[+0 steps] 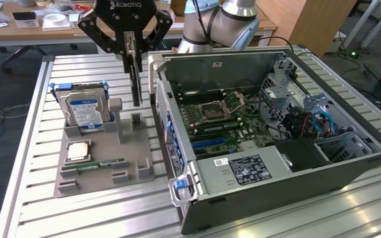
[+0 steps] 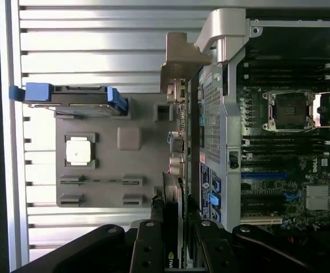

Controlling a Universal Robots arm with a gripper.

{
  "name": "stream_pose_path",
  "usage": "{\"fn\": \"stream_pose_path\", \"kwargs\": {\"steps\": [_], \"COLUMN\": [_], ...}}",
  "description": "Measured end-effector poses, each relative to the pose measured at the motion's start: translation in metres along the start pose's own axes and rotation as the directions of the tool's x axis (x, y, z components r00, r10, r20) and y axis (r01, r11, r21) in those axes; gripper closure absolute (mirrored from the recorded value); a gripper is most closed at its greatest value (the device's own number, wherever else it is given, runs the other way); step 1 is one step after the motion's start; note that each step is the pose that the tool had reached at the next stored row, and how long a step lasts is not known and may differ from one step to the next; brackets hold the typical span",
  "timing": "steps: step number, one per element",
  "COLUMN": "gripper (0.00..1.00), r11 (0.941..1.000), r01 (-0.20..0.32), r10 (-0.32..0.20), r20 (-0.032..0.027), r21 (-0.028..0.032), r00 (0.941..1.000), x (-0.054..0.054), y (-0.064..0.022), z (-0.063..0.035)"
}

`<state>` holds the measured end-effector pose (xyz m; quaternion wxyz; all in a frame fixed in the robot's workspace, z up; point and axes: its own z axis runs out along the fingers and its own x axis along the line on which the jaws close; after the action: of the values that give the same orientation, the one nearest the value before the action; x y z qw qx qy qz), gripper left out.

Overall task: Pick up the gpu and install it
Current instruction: 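Pick up the gpu and move the gpu toward the slot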

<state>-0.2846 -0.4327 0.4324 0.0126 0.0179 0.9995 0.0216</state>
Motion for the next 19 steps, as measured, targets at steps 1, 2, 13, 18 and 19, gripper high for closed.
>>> {"fn": "stream_pose_path", "kwargs": {"steps": [1, 2, 13, 18, 19], "gripper": [0.74, 0.74, 0.74, 0.74, 0.74], "r11": [1.0000, 1.0000, 1.0000, 1.0000, 1.0000], "r01": [0.000, 0.000, 0.000, 0.000, 0.000], "r10": [0.000, 0.000, 0.000, 0.000, 0.000], "r20": [0.0000, 0.0002, -0.0001, 0.0000, -0.0001], "r21": [-0.0001, -0.0002, 0.0000, -0.0002, -0.0004], "r00": [1.0000, 1.0000, 1.0000, 1.0000, 1.0000], "x": [0.000, 0.000, -0.006, -0.016, -0.019], "y": [0.0001, 0.0001, 0.0009, 0.0023, 0.0025], "z": [-0.0016, -0.0019, -0.0019, -0.0015, -0.0015]}}
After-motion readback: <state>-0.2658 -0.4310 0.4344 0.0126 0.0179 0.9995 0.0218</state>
